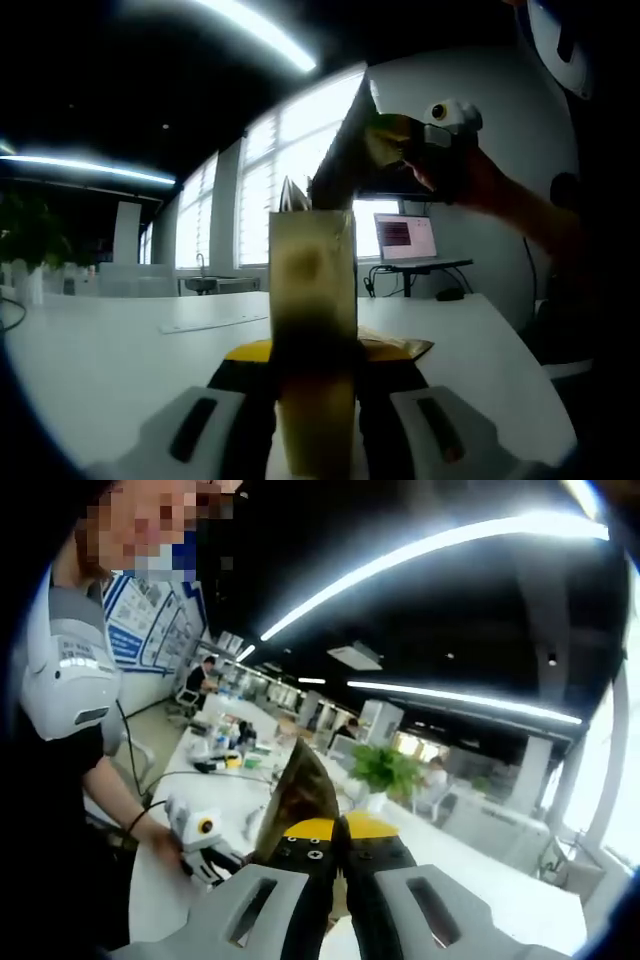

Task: Extract single mask from mask box in order stack masks on table

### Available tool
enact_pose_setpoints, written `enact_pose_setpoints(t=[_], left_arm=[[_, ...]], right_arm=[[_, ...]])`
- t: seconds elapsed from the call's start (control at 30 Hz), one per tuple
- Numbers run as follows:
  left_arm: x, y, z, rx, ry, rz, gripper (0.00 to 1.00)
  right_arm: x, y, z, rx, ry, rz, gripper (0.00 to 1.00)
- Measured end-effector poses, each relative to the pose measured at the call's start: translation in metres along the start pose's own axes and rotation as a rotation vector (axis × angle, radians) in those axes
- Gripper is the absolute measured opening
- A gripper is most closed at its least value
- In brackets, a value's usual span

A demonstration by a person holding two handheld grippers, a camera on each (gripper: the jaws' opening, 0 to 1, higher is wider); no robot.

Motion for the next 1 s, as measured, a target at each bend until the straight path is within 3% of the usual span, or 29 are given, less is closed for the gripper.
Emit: enact_pose_setpoints(t=[0.27, 0.47, 0.63, 1.0], left_arm=[[0.0, -0.001, 0.002, -0.001, -0.002, 0.0, 0.33], [0.001, 0.0, 0.001, -0.002, -0.003, 0.0, 0.33], [0.001, 0.0, 0.001, -0.004, -0.003, -0.001, 0.33], [0.001, -0.001, 0.001, -0.004, -0.004, -0.001, 0.33]], right_arm=[[0.014, -0.009, -0.003, 0.0, 0.028, 0.016, 0.0], [0.027, -0.019, -0.001, 0.012, 0.076, 0.044, 0.0], [0.041, -0.026, 0.001, 0.033, 0.133, 0.026, 0.0], [0.066, -0.024, 0.005, 0.023, 0.222, 0.017, 0.0]])
Point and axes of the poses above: the point that each gripper's makers call its tool centre point, and the gripper's own axes: x roughly backward along the fingers, z roughly to its right, y roughly out of its underside, the point moved 8 cm from there along x, roughly backward along the fingers, and after that the axes turned 15 degrees about -y, right-handed, at the moved point
